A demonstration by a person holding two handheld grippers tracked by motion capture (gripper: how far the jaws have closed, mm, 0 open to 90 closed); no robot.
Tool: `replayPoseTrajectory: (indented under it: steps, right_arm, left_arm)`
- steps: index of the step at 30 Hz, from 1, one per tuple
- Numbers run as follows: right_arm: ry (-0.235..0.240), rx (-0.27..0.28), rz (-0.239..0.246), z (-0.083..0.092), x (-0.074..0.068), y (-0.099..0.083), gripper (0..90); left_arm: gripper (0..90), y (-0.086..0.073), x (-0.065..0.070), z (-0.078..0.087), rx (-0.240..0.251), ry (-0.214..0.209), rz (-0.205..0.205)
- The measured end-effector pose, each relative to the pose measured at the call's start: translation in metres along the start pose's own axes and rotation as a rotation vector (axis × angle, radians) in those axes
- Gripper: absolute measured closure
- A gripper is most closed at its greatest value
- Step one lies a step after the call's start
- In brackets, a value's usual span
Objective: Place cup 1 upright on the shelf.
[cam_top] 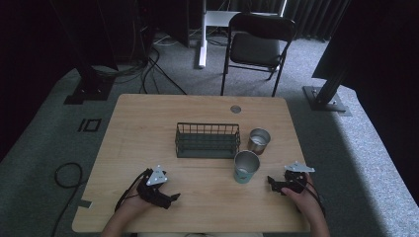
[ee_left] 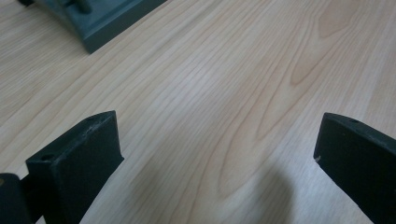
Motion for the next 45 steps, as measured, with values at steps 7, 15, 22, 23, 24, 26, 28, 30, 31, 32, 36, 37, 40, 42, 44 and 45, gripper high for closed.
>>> replayPoseTrajectory:
  steps: [7,15,22,23,24,26,28,30,31,32,36,37,40,42,44,45]
  right_arm:
    - [0.0,0.0,0.0,0.0,0.0,0.0,11.0]
    - [0.0,0.0,0.0,0.0,0.0,0.0,11.0]
    - [0.0,0.0,0.0,0.0,0.0,0.0,11.0]
    - [0.0,0.0,0.001,0.0,0.0,0.0,11.0]
    - [0.0,0.0,0.0,0.0,0.0,0.0,11.0]
    - [0.0,0.0,0.0,0.0,0.0,0.0,11.0]
    - [0.0,0.0,0.0,0.0,0.0,0.0,11.0]
    - [0.0,0.0,0.0,0.0,0.0,0.0,11.0]
    - [0.0,0.0,0.0,0.0,0.0,0.0,11.0]
    - [0.0,0.0,0.0,0.0,0.0,0.0,11.0]
    - [0.0,0.0,0.0,0.0,0.0,0.0,11.0]
    - [0.0,0.0,0.0,0.0,0.0,0.0,11.0]
    - [0.0,0.0,0.001,0.0,0.0,0.0,11.0]
    - [0.0,0.0,0.0,0.0,0.0,0.0,11.0]
    - [0.0,-0.001,0.0,0.0,0.0,0.0,11.0]
    - [0.0,-0.001,-0.001,0.0,0.0,0.0,11.0]
  left_arm:
    - [1.2,0.008,0.006,-0.008,0.006,-0.019,-0.02]
    - [1.3,0.018,0.012,-0.015,0.011,-0.039,-0.036]
    - [1.3,0.029,0.017,-0.023,0.024,-0.059,-0.055]
    - [1.3,0.031,0.018,-0.023,0.027,-0.062,-0.058]
    - [1.3,0.033,0.019,-0.024,0.03,-0.065,-0.061]
    - [1.3,0.036,0.021,-0.026,0.031,-0.073,-0.067]
    - [1.3,0.037,0.021,-0.027,0.033,-0.076,-0.067]
    - [1.3,0.04,0.023,-0.028,0.039,-0.084,-0.071]
    - [1.3,0.041,0.024,-0.029,0.041,-0.087,-0.071]
    - [1.3,0.042,0.024,-0.029,0.044,-0.09,-0.072]
    - [1.3,0.045,0.025,-0.031,0.048,-0.099,-0.073]
    - [1.3,0.046,0.025,-0.032,0.049,-0.103,-0.074]
    - [1.3,0.05,0.027,-0.033,0.053,-0.106,-0.082]
    - [1.3,0.054,0.028,-0.034,0.06,-0.108,-0.086]
    - [1.3,0.057,0.029,-0.035,0.064,-0.115,-0.088]
    - [1.3,0.058,0.03,-0.036,0.066,-0.115,-0.089]
Point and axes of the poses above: each handheld gripper's, and its own axes: z roughly backward along the jaws, y roughly out of its top, x roughly to its right, the point moved 3 cm from there along -z, roughly forward along the jaws, and after that the axes turned 5 degrees about -x, right-handed, at the moved point
